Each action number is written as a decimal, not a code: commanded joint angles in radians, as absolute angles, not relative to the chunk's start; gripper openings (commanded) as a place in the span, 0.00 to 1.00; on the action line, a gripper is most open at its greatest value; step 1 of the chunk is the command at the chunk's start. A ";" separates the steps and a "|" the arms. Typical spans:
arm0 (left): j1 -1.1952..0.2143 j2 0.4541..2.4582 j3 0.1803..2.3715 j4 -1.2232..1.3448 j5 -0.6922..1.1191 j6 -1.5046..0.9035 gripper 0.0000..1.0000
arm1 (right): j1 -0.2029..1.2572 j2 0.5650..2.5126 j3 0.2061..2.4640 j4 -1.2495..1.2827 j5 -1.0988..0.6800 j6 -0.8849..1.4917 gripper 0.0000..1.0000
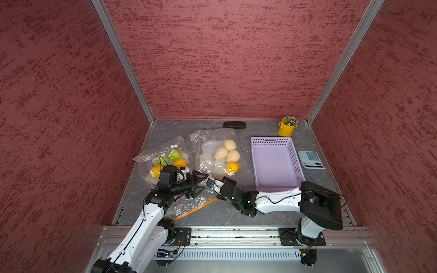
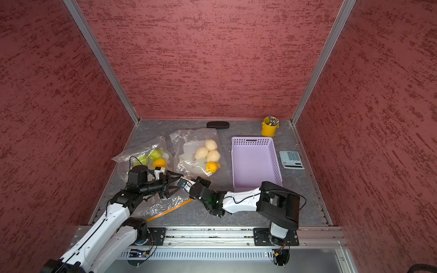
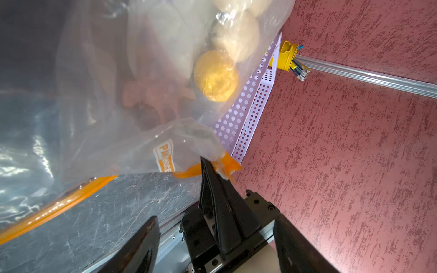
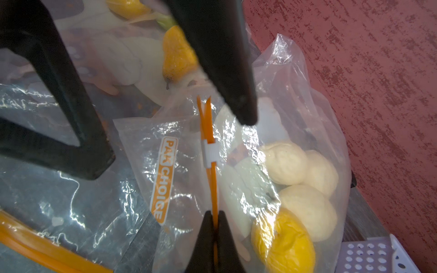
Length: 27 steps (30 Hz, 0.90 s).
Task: Open the zip-top bag and take out the pear
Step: Unzip the zipper on the zipper food storage bag.
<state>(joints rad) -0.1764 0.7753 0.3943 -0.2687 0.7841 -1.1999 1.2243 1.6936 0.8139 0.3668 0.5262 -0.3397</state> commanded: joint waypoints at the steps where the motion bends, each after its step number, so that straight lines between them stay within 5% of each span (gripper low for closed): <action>1: -0.172 0.818 0.419 -0.190 0.754 -1.197 0.75 | 1.238 1.707 0.801 0.365 0.527 -0.329 0.00; 12: -0.155 0.903 0.484 -0.246 0.707 -1.084 0.35 | 1.254 1.724 0.803 0.365 0.538 -0.315 0.00; 20: -0.163 0.933 0.465 -0.209 0.732 -1.070 0.19 | 1.261 1.732 0.806 0.357 0.546 -0.317 0.00; 24: -0.162 0.938 0.479 -0.246 0.749 -1.033 0.02 | 1.264 1.735 0.809 0.362 0.555 -0.322 0.00; 27: -0.161 0.923 0.475 -0.259 0.751 -1.014 0.00 | 1.265 1.727 0.804 0.377 0.559 -0.330 0.00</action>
